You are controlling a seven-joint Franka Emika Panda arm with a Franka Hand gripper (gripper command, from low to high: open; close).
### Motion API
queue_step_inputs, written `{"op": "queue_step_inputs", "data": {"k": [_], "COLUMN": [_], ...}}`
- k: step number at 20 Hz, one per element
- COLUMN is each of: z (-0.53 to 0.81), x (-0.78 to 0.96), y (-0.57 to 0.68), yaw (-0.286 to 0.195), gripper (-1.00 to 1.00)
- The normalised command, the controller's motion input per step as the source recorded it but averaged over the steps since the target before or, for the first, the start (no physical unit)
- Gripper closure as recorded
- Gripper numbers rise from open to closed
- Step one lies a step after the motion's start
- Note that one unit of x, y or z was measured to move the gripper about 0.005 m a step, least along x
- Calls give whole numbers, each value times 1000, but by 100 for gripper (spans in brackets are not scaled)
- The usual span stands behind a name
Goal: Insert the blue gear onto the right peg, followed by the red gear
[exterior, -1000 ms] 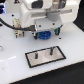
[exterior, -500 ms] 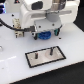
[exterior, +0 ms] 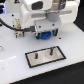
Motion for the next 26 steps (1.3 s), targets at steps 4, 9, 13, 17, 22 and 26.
{"op": "queue_step_inputs", "data": {"k": [4, 9, 13, 17, 22, 26], "z": [77, 465, 491, 434, 453, 451], "x": [-75, 293, 471, 629, 712, 773], "y": [14, 14, -10, -42, -62, -108], "yaw": [0, 0, 0, 0, 0, 0], "gripper": [100, 100, 100, 100, 100, 100]}}
